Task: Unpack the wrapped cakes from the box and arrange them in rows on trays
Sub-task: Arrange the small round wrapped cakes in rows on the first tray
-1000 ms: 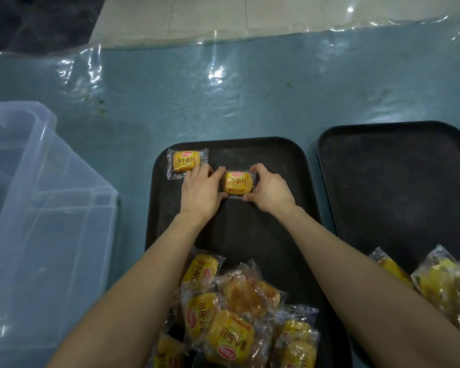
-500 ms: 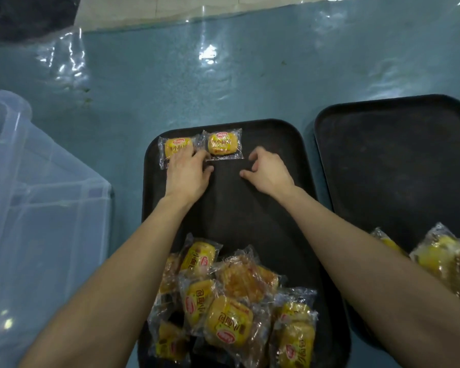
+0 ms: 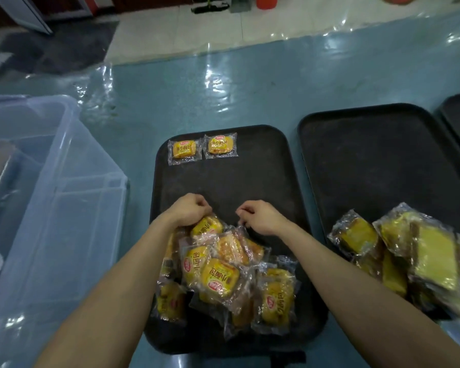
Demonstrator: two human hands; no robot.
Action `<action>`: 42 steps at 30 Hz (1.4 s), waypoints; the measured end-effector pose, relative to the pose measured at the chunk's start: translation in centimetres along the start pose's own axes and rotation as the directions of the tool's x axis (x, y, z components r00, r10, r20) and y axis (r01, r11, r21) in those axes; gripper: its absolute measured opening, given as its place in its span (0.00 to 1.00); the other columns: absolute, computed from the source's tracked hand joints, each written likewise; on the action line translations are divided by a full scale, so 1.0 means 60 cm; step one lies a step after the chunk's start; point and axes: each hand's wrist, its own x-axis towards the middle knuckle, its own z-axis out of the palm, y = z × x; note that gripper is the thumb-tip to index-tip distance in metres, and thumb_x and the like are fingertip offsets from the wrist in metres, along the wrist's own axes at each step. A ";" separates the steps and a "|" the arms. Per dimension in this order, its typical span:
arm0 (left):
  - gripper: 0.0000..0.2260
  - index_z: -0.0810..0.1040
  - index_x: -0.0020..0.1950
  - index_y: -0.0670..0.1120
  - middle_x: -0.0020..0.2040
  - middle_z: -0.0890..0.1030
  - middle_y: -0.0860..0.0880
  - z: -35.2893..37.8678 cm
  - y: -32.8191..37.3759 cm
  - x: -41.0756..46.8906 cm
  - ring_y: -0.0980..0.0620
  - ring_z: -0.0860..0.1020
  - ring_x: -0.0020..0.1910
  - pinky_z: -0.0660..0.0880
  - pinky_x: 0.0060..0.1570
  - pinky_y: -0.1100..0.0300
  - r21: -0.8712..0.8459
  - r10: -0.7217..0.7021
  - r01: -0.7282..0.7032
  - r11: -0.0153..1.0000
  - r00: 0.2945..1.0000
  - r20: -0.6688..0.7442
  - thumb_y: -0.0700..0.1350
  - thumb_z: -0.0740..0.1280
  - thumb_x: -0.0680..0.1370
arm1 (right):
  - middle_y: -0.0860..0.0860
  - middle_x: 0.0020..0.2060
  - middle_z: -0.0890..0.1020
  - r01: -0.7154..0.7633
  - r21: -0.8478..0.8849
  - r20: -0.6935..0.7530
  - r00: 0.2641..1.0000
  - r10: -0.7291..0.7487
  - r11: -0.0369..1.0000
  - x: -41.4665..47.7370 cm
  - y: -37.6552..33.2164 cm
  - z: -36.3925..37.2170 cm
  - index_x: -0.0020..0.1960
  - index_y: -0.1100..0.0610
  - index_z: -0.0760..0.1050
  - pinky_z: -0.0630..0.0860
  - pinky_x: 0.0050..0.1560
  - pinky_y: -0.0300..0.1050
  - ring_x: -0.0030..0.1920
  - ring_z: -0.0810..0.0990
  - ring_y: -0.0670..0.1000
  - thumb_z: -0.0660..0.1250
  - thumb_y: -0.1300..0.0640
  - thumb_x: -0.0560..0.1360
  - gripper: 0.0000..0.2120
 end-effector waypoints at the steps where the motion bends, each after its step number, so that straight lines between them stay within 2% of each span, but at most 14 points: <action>1: 0.08 0.84 0.53 0.52 0.51 0.85 0.52 0.001 0.014 0.002 0.52 0.83 0.51 0.79 0.51 0.54 -0.058 0.020 -0.026 0.998 0.996 -0.088 0.54 0.69 0.85 | 0.49 0.48 0.88 -0.031 0.099 -0.020 0.999 0.033 0.995 0.000 0.002 0.000 0.64 0.54 0.81 0.82 0.53 0.48 0.46 0.86 0.48 0.63 0.50 0.87 0.12; 3: 0.09 0.83 0.51 0.49 0.46 0.86 0.51 0.002 0.036 0.008 0.52 0.83 0.46 0.75 0.42 0.58 -0.182 0.001 -0.065 0.981 0.943 -0.334 0.53 0.70 0.85 | 0.50 0.48 0.87 -0.076 0.259 -0.111 0.988 0.108 0.963 0.000 0.011 0.003 0.66 0.54 0.77 0.83 0.48 0.49 0.42 0.87 0.49 0.61 0.47 0.88 0.14; 5: 0.07 0.81 0.53 0.47 0.45 0.86 0.49 0.004 0.043 0.009 0.52 0.85 0.41 0.78 0.40 0.60 -0.361 -0.113 -0.069 0.930 0.880 -0.461 0.50 0.70 0.86 | 0.50 0.54 0.86 -0.071 0.240 -0.213 0.969 0.125 0.968 -0.004 0.017 0.003 0.69 0.53 0.76 0.84 0.55 0.53 0.47 0.87 0.50 0.60 0.43 0.87 0.18; 8: 0.04 0.80 0.56 0.42 0.46 0.89 0.43 0.022 0.025 -0.002 0.49 0.89 0.39 0.87 0.46 0.50 -0.627 -0.252 -0.013 0.779 0.909 -0.332 0.43 0.70 0.85 | 0.51 0.67 0.81 -0.015 0.061 -0.272 0.962 0.031 0.998 -0.006 0.016 0.002 0.77 0.54 0.71 0.78 0.66 0.51 0.63 0.82 0.53 0.65 0.38 0.84 0.28; 9: 0.04 0.81 0.55 0.42 0.45 0.89 0.44 0.034 0.011 -0.006 0.48 0.89 0.39 0.88 0.46 0.48 -0.570 -0.245 0.045 0.820 0.928 -0.280 0.42 0.71 0.85 | 0.52 0.69 0.78 0.011 0.005 -0.263 0.965 -0.009 1.000 -0.003 0.012 0.005 0.79 0.54 0.70 0.77 0.67 0.51 0.66 0.80 0.54 0.68 0.36 0.82 0.32; 11: 0.04 0.83 0.51 0.46 0.42 0.89 0.49 0.052 -0.019 -0.013 0.49 0.88 0.40 0.87 0.48 0.48 -0.271 -0.192 0.134 0.953 0.961 -0.201 0.45 0.76 0.82 | 0.53 0.73 0.72 0.028 -0.115 -0.211 0.976 -0.052 0.993 0.004 0.002 0.014 0.81 0.52 0.65 0.77 0.69 0.54 0.69 0.78 0.56 0.71 0.32 0.77 0.40; 13: 0.08 0.82 0.49 0.51 0.44 0.87 0.52 0.061 -0.036 -0.013 0.52 0.86 0.42 0.85 0.50 0.48 -0.077 -0.156 0.142 0.987 0.962 -0.225 0.50 0.80 0.77 | 0.54 0.76 0.68 0.008 -0.224 -0.195 0.979 -0.053 0.974 0.016 -0.003 0.022 0.83 0.50 0.61 0.78 0.68 0.58 0.70 0.77 0.59 0.72 0.30 0.75 0.45; 18: 0.26 0.73 0.64 0.52 0.61 0.76 0.52 0.052 -0.018 -0.002 0.52 0.80 0.55 0.83 0.54 0.47 -0.042 -0.038 0.020 0.999 0.878 -0.477 0.61 0.78 0.74 | 0.51 0.82 0.59 0.099 -0.341 -0.271 0.942 -0.199 0.935 0.047 -0.023 0.004 0.85 0.49 0.58 0.81 0.64 0.56 0.64 0.81 0.57 0.75 0.42 0.77 0.43; 22: 0.34 0.70 0.80 0.52 0.71 0.72 0.48 0.059 -0.009 0.025 0.46 0.78 0.66 0.80 0.65 0.45 0.090 0.068 -0.034 0.995 0.913 -0.402 0.59 0.77 0.78 | 0.44 0.86 0.55 0.249 -0.428 -0.139 0.932 -0.336 0.869 0.080 -0.057 -0.017 0.87 0.44 0.53 0.84 0.57 0.52 0.54 0.84 0.48 0.74 0.54 0.79 0.43; 26: 0.34 0.74 0.80 0.49 0.69 0.75 0.50 0.058 -0.012 0.037 0.47 0.77 0.67 0.75 0.72 0.47 0.115 0.153 -0.118 0.986 0.913 -0.378 0.50 0.81 0.76 | 0.50 0.81 0.67 0.271 -0.567 0.028 0.950 -0.311 0.778 0.107 -0.070 -0.017 0.87 0.47 0.55 0.80 0.67 0.57 0.70 0.79 0.58 0.79 0.53 0.76 0.47; 30: 0.37 0.73 0.81 0.49 0.72 0.75 0.52 0.055 -0.016 0.037 0.49 0.78 0.68 0.75 0.74 0.47 0.106 0.202 -0.176 0.979 0.915 -0.350 0.46 0.82 0.74 | 0.51 0.73 0.69 0.180 -0.597 -0.013 0.972 -0.233 0.782 0.101 -0.042 -0.017 0.82 0.52 0.66 0.82 0.62 0.56 0.63 0.81 0.58 0.81 0.48 0.74 0.42; 34: 0.36 0.74 0.80 0.49 0.74 0.77 0.52 0.047 -0.009 0.037 0.51 0.79 0.67 0.76 0.73 0.49 0.074 0.240 -0.228 0.971 0.919 -0.312 0.45 0.83 0.74 | 0.51 0.69 0.69 0.092 -0.522 -0.096 0.982 -0.165 0.848 0.085 -0.005 -0.030 0.79 0.48 0.66 0.83 0.59 0.55 0.61 0.81 0.57 0.81 0.42 0.72 0.41; 37: 0.35 0.75 0.80 0.49 0.77 0.75 0.51 0.044 0.013 0.045 0.52 0.80 0.68 0.76 0.73 0.50 0.074 0.295 -0.285 0.956 0.915 -0.277 0.42 0.82 0.74 | 0.52 0.73 0.64 0.097 -0.473 -0.130 0.975 -0.179 0.875 0.080 0.006 -0.044 0.83 0.45 0.60 0.83 0.60 0.56 0.62 0.80 0.56 0.80 0.37 0.71 0.48; 42: 0.32 0.75 0.80 0.52 0.80 0.72 0.54 0.046 0.037 0.057 0.50 0.75 0.75 0.72 0.77 0.46 0.128 0.346 -0.324 0.937 0.907 -0.240 0.46 0.80 0.77 | 0.48 0.72 0.66 0.161 -0.553 -0.115 0.957 -0.267 0.817 0.074 0.010 -0.056 0.79 0.45 0.69 0.82 0.56 0.51 0.59 0.80 0.53 0.78 0.41 0.75 0.36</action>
